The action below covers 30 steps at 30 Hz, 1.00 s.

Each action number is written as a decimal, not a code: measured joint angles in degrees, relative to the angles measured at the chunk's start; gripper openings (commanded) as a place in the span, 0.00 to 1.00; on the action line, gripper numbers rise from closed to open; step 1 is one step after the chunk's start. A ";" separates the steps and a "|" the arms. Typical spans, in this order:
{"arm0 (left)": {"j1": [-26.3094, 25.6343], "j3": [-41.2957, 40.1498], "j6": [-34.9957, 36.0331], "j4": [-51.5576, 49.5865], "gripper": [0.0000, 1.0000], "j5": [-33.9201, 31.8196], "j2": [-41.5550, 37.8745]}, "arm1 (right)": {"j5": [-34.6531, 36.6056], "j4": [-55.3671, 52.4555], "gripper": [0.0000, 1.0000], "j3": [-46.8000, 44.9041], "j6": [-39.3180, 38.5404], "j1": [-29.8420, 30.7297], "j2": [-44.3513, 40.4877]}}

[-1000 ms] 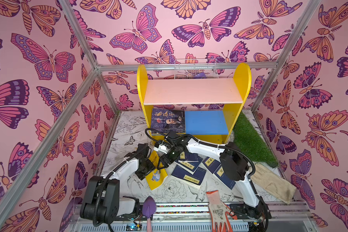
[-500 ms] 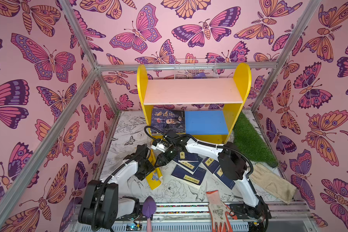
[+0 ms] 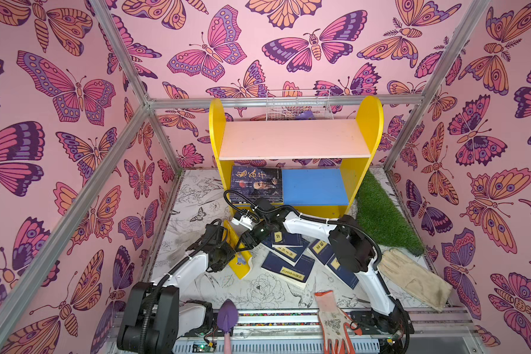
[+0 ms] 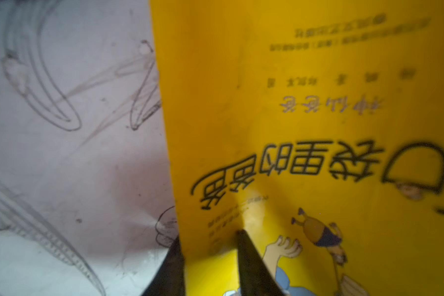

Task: Stacking books/files
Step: Pick up the book from the middle-left of the table, then place the book on the bookshelf.

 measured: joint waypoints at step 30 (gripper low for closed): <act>2.45 6.54 -6.34 -11.10 0.73 0.42 -25.53 | 40.37 -17.03 0.00 -18.58 -21.38 8.02 -44.92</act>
